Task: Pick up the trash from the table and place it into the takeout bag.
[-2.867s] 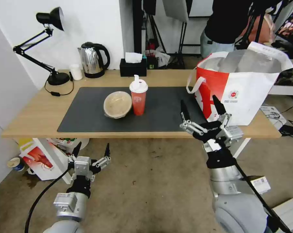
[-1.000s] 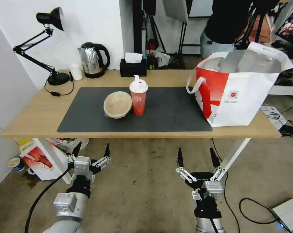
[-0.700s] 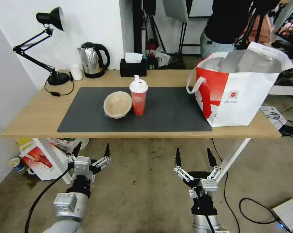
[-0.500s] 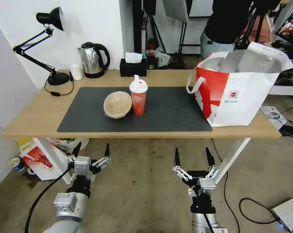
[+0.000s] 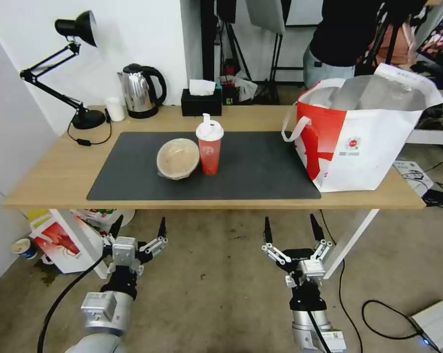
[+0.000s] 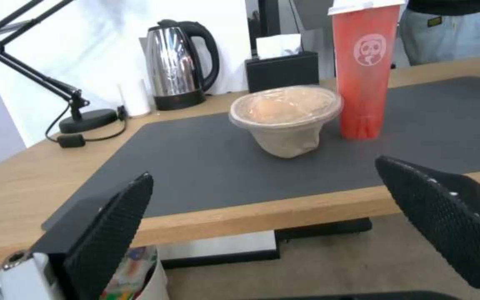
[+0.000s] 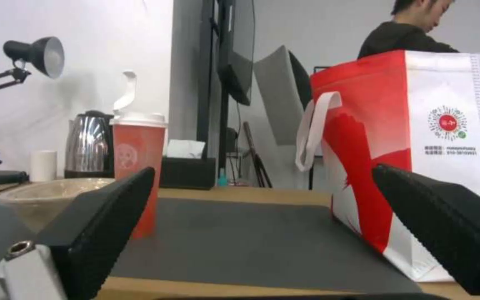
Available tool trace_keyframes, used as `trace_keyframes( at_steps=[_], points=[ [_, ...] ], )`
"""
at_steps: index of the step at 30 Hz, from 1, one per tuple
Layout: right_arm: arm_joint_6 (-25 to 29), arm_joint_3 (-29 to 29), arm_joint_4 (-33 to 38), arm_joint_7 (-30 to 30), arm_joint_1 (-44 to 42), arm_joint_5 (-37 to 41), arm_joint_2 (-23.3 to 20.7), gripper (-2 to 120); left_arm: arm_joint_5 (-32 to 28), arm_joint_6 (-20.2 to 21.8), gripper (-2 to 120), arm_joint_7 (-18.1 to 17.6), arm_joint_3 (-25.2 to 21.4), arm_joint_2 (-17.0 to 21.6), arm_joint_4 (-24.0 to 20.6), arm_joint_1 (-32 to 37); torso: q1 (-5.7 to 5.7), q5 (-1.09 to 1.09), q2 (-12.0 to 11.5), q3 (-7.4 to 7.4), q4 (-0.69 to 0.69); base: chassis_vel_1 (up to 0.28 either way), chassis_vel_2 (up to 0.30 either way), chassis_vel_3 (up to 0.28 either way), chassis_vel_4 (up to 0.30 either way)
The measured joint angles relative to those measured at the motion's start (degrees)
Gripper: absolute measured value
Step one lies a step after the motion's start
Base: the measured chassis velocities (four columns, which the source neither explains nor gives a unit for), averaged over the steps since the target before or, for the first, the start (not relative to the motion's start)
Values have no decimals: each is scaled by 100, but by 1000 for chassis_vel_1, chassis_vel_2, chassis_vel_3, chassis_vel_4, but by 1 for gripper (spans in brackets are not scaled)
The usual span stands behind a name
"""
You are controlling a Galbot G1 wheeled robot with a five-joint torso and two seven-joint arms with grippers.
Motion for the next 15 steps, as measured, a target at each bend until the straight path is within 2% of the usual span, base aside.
trace_keyframes(
  at_steps=[15],
  points=[
    [-73, -124, 7, 1, -106, 127, 30, 100, 0, 0, 100, 0, 0, 0, 0, 0, 0, -1, 0, 0, -1, 0, 0, 0, 0]
  ],
)
